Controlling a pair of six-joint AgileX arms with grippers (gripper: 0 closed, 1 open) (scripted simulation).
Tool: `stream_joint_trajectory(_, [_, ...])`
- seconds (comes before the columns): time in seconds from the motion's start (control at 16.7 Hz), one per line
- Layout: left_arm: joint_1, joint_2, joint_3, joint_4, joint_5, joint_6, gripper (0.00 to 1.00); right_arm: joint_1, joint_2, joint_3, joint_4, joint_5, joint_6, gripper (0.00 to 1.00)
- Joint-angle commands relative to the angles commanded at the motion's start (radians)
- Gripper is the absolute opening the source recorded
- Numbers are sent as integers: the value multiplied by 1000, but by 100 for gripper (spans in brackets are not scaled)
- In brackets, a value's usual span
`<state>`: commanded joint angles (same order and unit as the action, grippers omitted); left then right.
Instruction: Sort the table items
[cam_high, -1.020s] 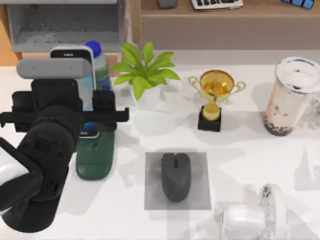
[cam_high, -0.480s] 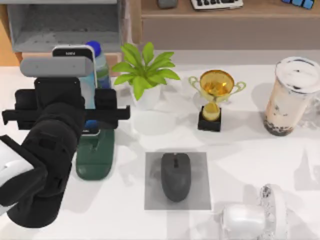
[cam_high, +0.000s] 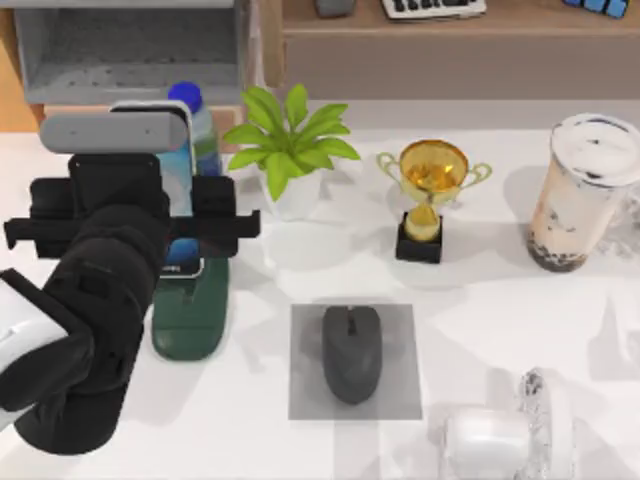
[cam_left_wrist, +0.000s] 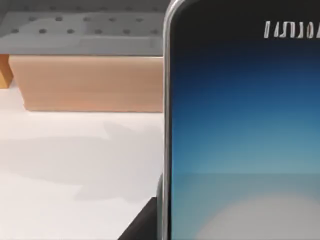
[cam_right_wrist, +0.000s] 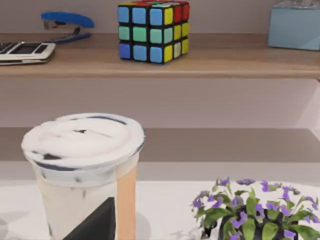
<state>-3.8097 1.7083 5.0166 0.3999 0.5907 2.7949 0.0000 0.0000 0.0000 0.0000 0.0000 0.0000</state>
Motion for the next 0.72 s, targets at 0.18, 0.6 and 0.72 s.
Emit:
stream_joint_trajectory(0.18, [0, 0, 0, 0, 0, 0, 100, 0, 0, 0, 0, 0, 0, 100])
stream_joint_trajectory(0.6, [0, 0, 0, 0, 0, 0, 100, 0, 0, 0, 0, 0, 0, 100])
stream_joint_trajectory(0.72, [-3, 4, 2, 2, 0, -1, 100, 0, 0, 0, 0, 0, 0, 100])
